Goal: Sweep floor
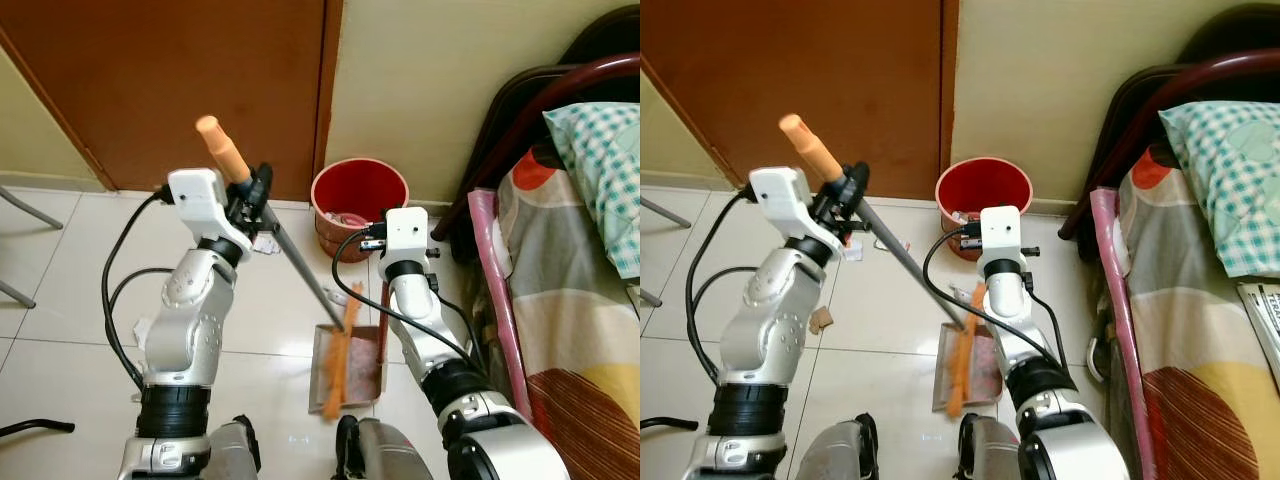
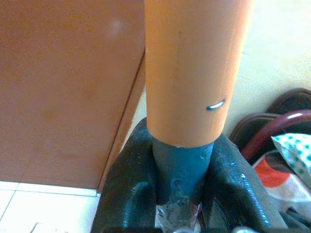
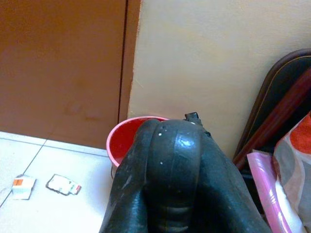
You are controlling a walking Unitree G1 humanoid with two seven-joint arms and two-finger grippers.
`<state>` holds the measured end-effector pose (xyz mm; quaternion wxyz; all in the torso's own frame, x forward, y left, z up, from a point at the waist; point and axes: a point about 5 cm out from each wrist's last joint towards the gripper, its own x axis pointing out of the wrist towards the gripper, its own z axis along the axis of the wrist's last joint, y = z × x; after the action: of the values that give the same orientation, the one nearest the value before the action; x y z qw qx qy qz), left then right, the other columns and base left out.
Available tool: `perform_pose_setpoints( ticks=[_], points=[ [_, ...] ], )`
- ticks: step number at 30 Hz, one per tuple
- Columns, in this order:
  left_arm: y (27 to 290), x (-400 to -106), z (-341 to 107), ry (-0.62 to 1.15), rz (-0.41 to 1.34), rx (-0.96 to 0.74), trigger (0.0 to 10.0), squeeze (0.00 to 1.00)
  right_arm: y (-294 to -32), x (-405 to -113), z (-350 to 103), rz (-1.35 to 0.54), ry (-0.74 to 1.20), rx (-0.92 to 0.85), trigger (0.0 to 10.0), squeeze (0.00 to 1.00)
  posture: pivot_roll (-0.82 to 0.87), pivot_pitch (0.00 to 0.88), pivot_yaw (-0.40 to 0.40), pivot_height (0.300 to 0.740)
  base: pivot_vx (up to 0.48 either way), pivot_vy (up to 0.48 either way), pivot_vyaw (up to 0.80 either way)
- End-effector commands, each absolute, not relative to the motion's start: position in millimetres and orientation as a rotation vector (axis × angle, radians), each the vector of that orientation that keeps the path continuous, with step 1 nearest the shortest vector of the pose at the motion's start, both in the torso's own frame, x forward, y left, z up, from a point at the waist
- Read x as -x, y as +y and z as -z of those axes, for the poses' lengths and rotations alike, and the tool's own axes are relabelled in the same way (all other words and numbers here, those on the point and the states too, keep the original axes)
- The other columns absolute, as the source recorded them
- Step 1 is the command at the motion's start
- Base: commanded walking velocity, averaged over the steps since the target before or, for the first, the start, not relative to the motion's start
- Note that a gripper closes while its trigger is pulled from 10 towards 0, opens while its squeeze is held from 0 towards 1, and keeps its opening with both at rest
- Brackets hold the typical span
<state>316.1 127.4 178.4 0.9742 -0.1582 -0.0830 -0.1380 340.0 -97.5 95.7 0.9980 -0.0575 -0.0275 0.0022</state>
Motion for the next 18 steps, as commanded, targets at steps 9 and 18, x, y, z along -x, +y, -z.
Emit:
perform_pose_setpoints(
  ticks=[9, 18],
  points=[
    [185, -315, -195, -0.232, 0.130, 0.245, 10.0, 0.00, -121, -336, -95, 0.036, -0.044, 0.104, 10.0, 0.00, 0.06, 0.156, -0.024, 0.740, 0.000, 0.000, 0.00],
    [219, -292, -152, -0.078, 0.097, 0.108, 10.0, 0.00, -159, -318, -104, 0.088, -0.089, 0.053, 10.0, 0.00, 0.06, 0.135, -0.024, 0.740, 0.000, 0.000, 0.00]
  ],
)
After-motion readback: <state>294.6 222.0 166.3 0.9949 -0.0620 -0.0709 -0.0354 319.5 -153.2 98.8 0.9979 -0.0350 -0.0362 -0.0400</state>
